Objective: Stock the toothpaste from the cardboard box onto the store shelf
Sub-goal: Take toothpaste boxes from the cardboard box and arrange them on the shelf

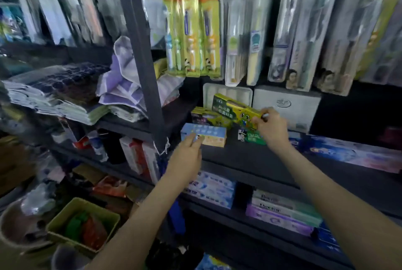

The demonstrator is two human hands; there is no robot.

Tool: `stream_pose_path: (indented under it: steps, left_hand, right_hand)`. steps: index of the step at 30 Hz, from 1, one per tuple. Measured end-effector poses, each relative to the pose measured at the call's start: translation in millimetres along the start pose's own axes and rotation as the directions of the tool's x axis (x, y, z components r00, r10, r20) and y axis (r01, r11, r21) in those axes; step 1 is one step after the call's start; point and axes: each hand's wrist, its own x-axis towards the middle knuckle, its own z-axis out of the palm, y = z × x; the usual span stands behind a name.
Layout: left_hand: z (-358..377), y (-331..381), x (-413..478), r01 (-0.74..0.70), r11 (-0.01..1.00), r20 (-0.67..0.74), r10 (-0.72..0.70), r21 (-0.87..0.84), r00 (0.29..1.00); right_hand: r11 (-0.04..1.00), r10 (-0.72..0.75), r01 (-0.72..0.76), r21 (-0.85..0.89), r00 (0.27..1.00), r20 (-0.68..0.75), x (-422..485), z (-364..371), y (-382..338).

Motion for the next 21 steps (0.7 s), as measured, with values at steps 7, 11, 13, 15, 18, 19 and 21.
stream_pose_path:
  steps: [7, 11, 13, 15, 18, 19, 21]
  left_hand:
    - [39, -34, 75, -0.157, 0.972, 0.068, 0.147, 0.176, 0.987]
    - [57, -43, 91, -0.208, 0.967, 0.043, 0.204, 0.149, 0.978]
    - [61, -47, 93, -0.227, 0.966, 0.003, 0.229, 0.123, 0.974]
    - [66, -51, 94, -0.257, 0.964, -0.063, 0.261, 0.075, 0.963]
    - [68, -52, 95, -0.286, 0.956, -0.099, 0.292, 0.071, 0.951]
    - [69, -51, 96, -0.287, 0.955, -0.113, 0.294, 0.076, 0.949]
    - [72, -50, 96, -0.271, 0.959, -0.12, 0.279, 0.079, 0.953]
  right_hand:
    - [0.99, -0.036, 0.048, -0.13, 0.996, 0.086, 47, 73, -12]
    - [0.963, -0.043, 0.086, -0.255, 0.985, 0.17, 59, 93, -8]
    - [0.919, -0.037, 0.125, -0.374, 0.972, 0.233, 61, 100, -5]
    - [0.874, -0.032, 0.162, -0.458, 0.96, 0.277, 62, 105, -3]
    - [0.835, -0.082, 0.219, -0.505, 0.956, 0.28, 58, 105, 0]
    - [0.828, -0.108, 0.235, -0.509, 0.958, 0.266, 56, 103, 0]
    - [0.841, -0.163, 0.266, -0.472, 0.955, 0.249, 49, 96, 0]
